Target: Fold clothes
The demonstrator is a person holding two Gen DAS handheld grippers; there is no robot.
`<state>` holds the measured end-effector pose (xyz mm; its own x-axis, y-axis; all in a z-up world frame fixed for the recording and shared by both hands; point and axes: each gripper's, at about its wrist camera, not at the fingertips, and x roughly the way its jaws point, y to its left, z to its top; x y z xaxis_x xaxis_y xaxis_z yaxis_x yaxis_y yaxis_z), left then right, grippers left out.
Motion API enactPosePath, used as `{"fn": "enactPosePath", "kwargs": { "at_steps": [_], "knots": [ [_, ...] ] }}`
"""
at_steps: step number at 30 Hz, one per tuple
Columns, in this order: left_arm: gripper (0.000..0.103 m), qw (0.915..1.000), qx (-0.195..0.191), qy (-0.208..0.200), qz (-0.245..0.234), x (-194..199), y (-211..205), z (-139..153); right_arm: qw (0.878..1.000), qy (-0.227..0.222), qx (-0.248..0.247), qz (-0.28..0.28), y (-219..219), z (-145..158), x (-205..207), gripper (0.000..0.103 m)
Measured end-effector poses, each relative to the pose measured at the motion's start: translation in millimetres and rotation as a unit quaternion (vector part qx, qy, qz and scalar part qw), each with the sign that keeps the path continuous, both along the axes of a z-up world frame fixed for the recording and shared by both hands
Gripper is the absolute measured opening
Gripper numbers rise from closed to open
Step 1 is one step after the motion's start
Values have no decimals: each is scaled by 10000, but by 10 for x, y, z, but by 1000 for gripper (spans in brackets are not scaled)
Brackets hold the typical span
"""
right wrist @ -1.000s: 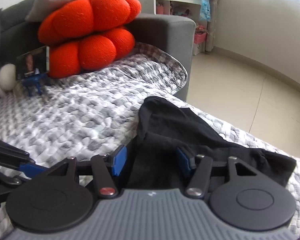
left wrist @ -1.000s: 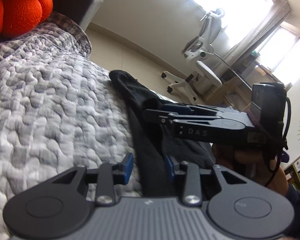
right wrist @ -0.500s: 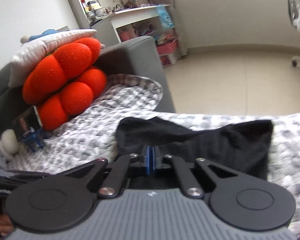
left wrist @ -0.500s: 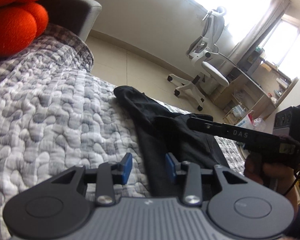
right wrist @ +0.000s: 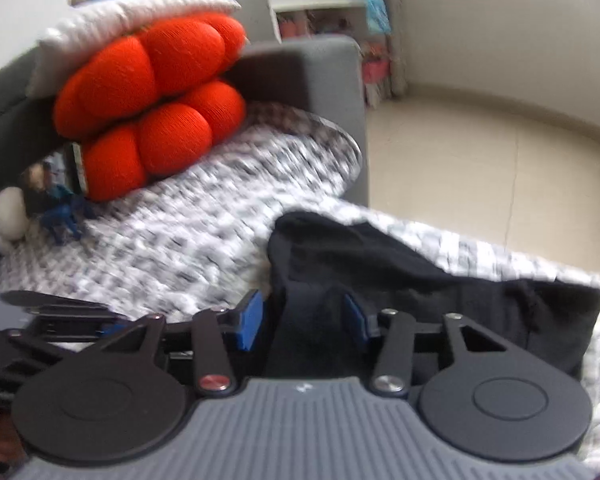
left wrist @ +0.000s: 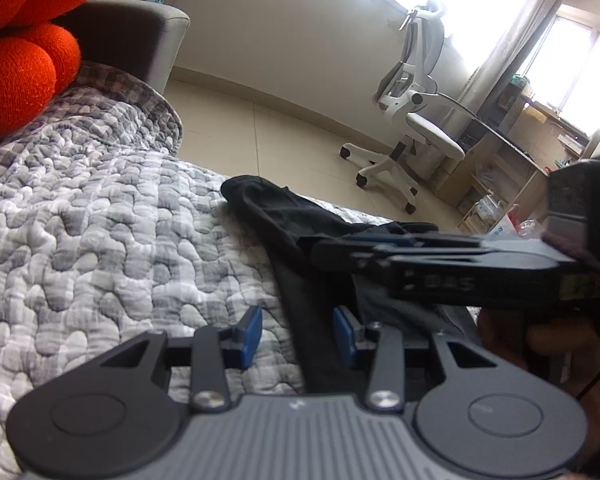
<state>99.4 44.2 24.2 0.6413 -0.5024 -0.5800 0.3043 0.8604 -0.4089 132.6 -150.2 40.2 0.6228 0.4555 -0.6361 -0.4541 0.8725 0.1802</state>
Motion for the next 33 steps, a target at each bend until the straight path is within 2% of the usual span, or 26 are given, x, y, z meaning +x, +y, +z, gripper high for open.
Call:
{"fn": "enactPosePath", "kwargs": {
  "at_steps": [1, 2, 6, 9, 14, 22, 27, 33],
  "knots": [
    [40, 10000, 9, 2, 4, 4, 11, 1, 9999, 58, -8, -82, -10, -32, 17, 9],
    [40, 10000, 17, -1, 10, 6, 21, 5, 9998, 112, -11, -165, -21, -63, 34, 3],
    [40, 9999, 69, -83, 10, 17, 47, 38, 9965, 88, 616, -554, -331, -6, -44, 3],
    [41, 9998, 126, -179, -28, 42, 23, 74, 9880, -4, 1202, -965, -621, 133, -150, 2],
    [41, 9982, 256, -458, -287, 147, -175, 199, 9720, -332, 1730, -1558, -1001, 357, -373, 2],
    [45, 9930, 576, -646, -807, 481, -720, 263, 9526, -736, 2125, -2047, -1376, 578, -713, 3],
    [47, 9853, 943, -691, -1242, 538, -1146, 168, 9373, -937, 2229, -2511, -1600, 597, -818, 3],
    [49, 9801, 1087, -695, -1508, 540, -1459, 10, 9277, -997, 2321, -2750, -1718, 524, -842, 3]
  ]
}}
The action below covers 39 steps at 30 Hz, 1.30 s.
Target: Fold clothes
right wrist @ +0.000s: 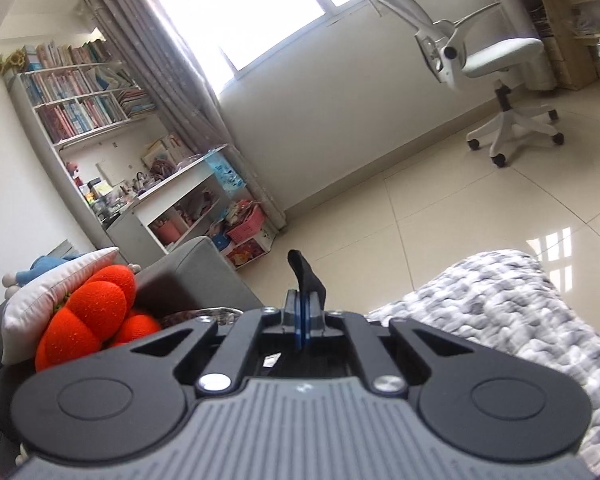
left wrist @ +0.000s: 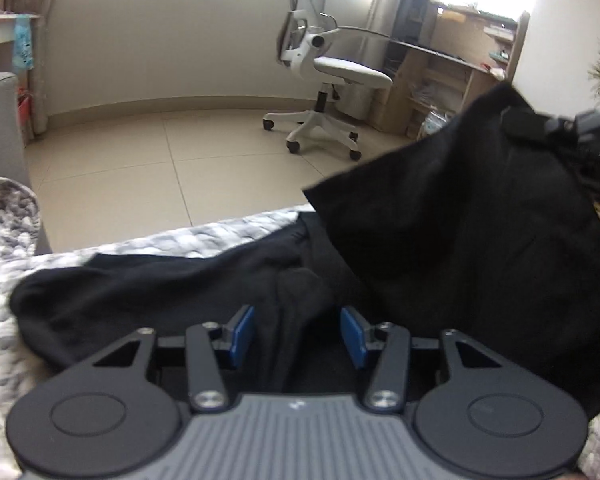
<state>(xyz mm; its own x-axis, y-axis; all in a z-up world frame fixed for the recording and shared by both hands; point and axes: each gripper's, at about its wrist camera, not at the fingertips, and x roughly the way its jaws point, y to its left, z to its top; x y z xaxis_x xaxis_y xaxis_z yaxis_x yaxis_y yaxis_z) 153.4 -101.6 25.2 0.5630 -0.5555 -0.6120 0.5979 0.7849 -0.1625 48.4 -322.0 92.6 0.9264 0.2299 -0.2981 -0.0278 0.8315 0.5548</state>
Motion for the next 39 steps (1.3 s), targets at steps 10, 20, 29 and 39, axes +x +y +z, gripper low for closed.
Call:
{"fn": "enactPosePath", "kwargs": {
  "at_steps": [10, 20, 29, 39],
  "knots": [
    [4, 9985, -425, -266, 228, -16, 28, -10, 9998, -71, 167, -40, -86, -25, -53, 3],
    [4, 9855, -1597, -544, 175, -156, 191, 50, 9994, -198, 281, -6, -114, -18, -95, 3],
    [4, 9960, -873, -29, -204, -87, -58, -122, 9977, -550, 391, -28, -115, 77, -172, 3],
    [42, 9904, -1358, -164, 197, -61, 588, 84, 9979, -467, 352, 275, 17, 66, -94, 3]
  ]
}}
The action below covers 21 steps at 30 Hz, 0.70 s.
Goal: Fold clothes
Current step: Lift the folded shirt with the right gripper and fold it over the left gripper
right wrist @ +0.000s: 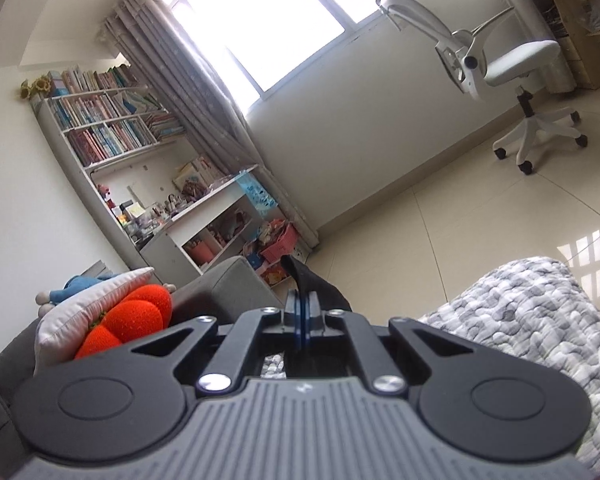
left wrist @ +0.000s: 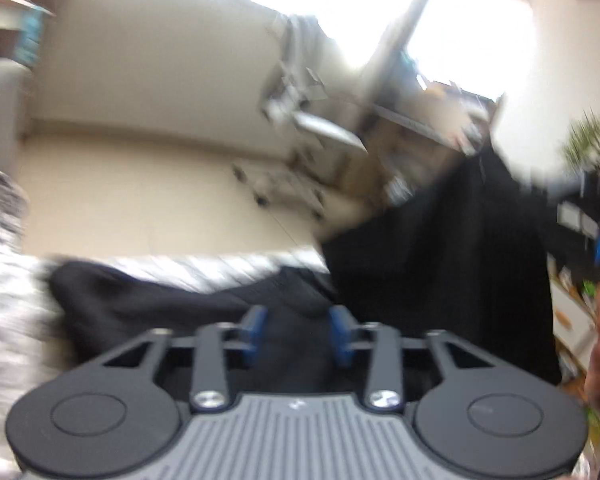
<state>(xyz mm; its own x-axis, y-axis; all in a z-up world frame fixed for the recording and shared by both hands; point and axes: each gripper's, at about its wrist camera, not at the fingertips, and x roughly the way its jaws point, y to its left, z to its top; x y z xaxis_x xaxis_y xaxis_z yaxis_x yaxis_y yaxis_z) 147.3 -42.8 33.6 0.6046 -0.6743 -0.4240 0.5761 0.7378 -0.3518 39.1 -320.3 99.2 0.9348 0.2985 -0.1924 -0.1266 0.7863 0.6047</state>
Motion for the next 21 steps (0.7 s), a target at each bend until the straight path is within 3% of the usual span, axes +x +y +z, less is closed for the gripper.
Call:
{"fn": "enactPosePath", "kwargs": {
  "at_steps": [3, 6, 8, 10, 11, 12, 13, 14, 17, 19, 21],
  "knots": [
    [42, 9981, 22, 31, 612, 115, 425, 67, 9999, 40, -34, 156, 81, -18, 40, 3],
    [40, 9917, -238, 605, 1112, 343, 745, -23, 9994, 4, -107, 339, 209, 5, 85, 3],
    [40, 9864, -609, 936, 1208, 464, 860, -108, 9989, -3, -143, 435, 303, 19, 139, 3],
    [40, 9829, -650, 1125, 1308, 597, 823, -204, 9985, 16, -178, 525, 397, 29, 209, 3],
    [37, 9828, -545, 1166, 1325, 654, 770, -235, 9981, 39, -175, 587, 451, 26, 259, 3],
    [19, 9827, -421, 1173, 1372, 697, 724, -246, 9977, 92, -164, 653, 514, 13, 318, 3],
    [12, 9822, -318, 1185, 1419, 745, 679, -257, 9972, 148, -153, 720, 578, -1, 377, 3],
    [6, 9807, -349, 1235, 1474, 811, 652, -272, 9964, 248, -131, 804, 656, -36, 449, 3],
    [6, 9767, -482, 1264, 1665, 858, 694, -261, 9921, 668, -369, 998, 991, -194, 667, 3],
    [6, 9791, -238, 1150, 1662, 828, 669, -244, 9855, 1134, -666, 1074, 1234, -385, 814, 3],
    [11, 9779, -271, 1194, 1697, 797, 709, -262, 9764, 1579, -865, 1192, 1437, -596, 941, 12]
  ]
}}
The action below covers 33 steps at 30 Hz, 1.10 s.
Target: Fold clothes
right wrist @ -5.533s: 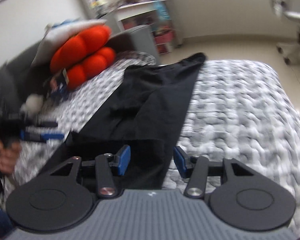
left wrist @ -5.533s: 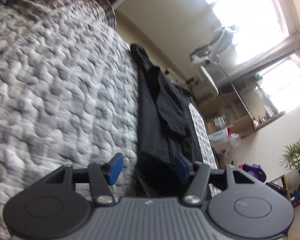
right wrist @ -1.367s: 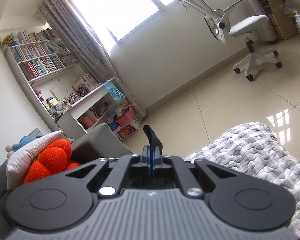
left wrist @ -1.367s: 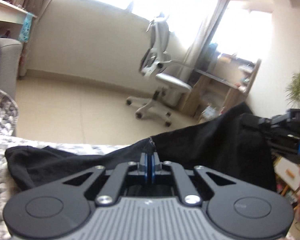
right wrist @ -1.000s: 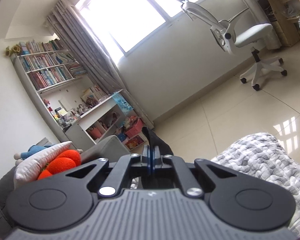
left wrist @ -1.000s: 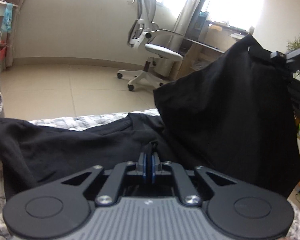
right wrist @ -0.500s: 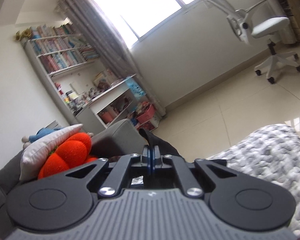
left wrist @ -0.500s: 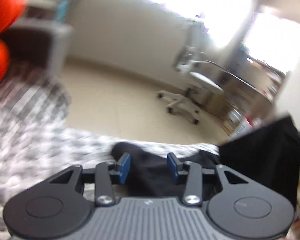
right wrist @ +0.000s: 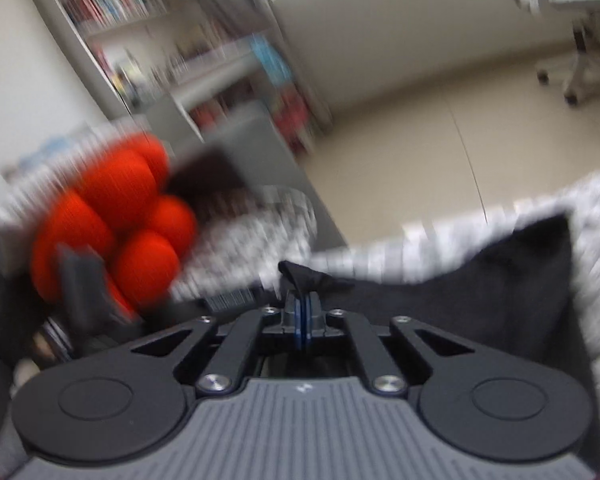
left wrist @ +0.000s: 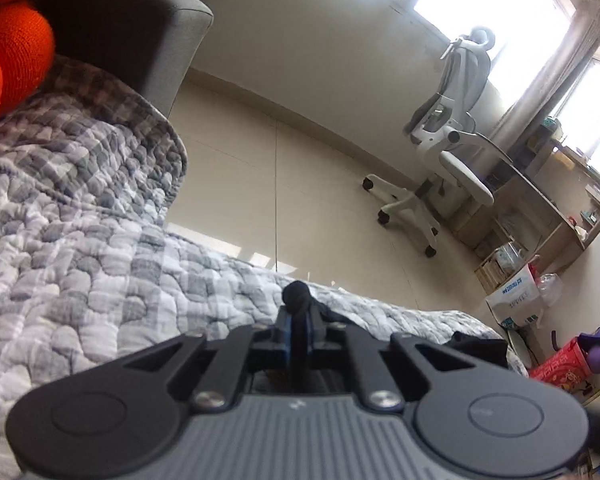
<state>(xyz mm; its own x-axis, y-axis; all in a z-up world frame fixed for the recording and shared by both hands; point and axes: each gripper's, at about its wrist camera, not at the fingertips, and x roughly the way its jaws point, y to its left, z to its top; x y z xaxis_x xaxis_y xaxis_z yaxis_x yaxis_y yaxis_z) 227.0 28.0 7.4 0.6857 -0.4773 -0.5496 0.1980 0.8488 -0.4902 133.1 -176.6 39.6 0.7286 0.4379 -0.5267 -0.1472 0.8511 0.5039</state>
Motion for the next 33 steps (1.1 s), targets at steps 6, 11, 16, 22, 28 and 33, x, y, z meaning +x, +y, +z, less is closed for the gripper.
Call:
{"fn": "enactPosePath", "kwargs": {
  "at_steps": [6, 11, 16, 22, 28, 33],
  "knots": [
    [34, 9994, -265, -9, 224, -88, 238, 17, 9943, 266, 819, 625, -43, -26, -59, 16],
    [35, 9969, -546, -39, 558, -212, 437, 117, 9694, -414, 2309, 716, -670, 457, -292, 60],
    [35, 9991, -359, -160, 165, -542, 318, 258, 9953, -502, 761, 336, -987, 582, -491, 60],
    [35, 9975, 55, -179, -679, -814, -137, 209, 9994, 118, 288, 173, -1182, 149, -702, 60],
    [5, 9908, 1092, -270, -748, -763, -469, 131, 9988, 160, -258, 386, -1013, -9, -847, 60],
    [2, 9916, 900, -652, -662, -772, -405, 319, 9976, 17, -597, 364, -946, -65, -820, 60]
  ]
}}
